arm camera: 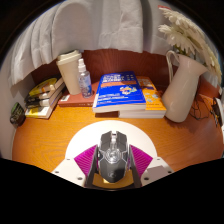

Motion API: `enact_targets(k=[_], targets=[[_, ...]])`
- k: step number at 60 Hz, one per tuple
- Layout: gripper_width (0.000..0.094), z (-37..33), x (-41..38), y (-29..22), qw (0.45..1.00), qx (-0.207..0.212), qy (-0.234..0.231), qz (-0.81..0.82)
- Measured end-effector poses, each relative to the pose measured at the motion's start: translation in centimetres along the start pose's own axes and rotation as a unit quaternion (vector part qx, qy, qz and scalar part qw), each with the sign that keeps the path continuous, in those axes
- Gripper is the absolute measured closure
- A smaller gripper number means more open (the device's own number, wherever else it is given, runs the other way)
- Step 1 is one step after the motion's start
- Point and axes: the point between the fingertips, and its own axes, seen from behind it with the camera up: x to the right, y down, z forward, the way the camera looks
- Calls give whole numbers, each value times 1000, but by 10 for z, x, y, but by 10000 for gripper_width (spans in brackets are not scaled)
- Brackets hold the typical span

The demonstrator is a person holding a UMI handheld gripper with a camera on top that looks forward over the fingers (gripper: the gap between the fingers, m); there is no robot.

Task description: Arrange mouse

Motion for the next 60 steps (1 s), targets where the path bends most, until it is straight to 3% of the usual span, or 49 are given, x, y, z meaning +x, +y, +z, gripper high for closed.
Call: enact_targets(k=[9, 11, 27, 40, 60], targets=[[75, -10, -1, -1, 1000, -11, 3, -7], [61, -17, 0, -4, 1000, -7, 10, -10], [65, -142, -20, -36, 998, 67, 22, 1], [65, -245, -49, -29, 992, 120, 25, 12], [71, -312, -91, 23, 992, 126, 11, -5]])
